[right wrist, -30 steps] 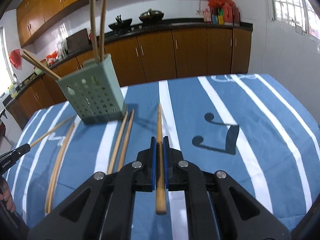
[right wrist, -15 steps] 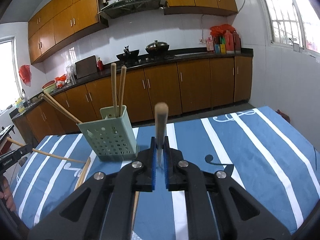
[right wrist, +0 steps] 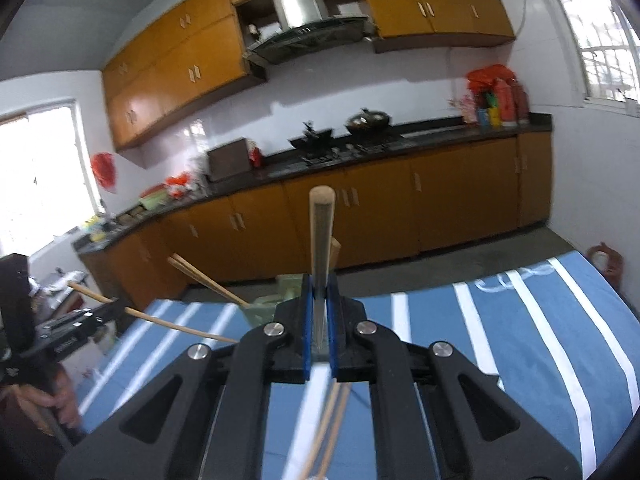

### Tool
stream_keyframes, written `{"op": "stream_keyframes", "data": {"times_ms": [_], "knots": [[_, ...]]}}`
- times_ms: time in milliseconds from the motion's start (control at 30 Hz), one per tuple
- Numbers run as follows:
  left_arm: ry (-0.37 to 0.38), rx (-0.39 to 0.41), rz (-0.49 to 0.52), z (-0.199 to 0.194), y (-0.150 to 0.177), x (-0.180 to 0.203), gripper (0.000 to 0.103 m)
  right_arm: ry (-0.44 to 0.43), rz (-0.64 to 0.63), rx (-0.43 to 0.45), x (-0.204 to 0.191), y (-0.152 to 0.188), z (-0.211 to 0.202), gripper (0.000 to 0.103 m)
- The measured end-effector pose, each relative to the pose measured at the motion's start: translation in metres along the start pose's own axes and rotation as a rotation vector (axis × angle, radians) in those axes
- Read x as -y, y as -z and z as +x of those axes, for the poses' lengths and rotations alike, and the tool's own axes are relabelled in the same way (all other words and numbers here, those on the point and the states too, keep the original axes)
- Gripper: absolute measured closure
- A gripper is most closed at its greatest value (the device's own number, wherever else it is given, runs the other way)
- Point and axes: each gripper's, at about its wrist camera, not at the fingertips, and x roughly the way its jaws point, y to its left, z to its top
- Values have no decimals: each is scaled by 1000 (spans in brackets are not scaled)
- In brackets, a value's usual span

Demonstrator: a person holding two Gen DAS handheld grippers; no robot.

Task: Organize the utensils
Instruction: 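Carry both upright chopsticks over the green basket and lower them in, then open the right tool over the basket while the left tool releases its chopstick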

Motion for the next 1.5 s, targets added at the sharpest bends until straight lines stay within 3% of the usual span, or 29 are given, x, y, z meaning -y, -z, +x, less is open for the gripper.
{"op": "stream_keyframes", "data": {"times_ms": [133, 300, 467, 600, 967, 1100, 1233, 1500], "knots": [[31, 60, 28, -8, -21, 15, 96, -42, 0, 48, -11, -19, -8, 95], [25, 92, 41, 7, -43, 25, 96, -16, -33, 95, -29, -37, 2, 95], [-10, 47, 60, 42, -58, 31, 96, 14, -73, 32, -41, -44, 44, 95], [-26, -48, 92, 79, -61, 37, 96, 45, -93, -46, -44, -42, 78, 95], [-29, -147, 97, 112, -48, 43, 96, 63, -86, -140, -39, -32, 124, 95], [-26, -125, 72, 106, -50, 39, 94, 51, -66, -128, -35, -30, 118, 84], [-35, -84, 50, 94, -58, 32, 78, 53, -55, -102, -32, -32, 106, 82], [-51, -3, 15, 55, -60, 19, 77, 71, -50, -5, -24, -33, 57, 78]]}}
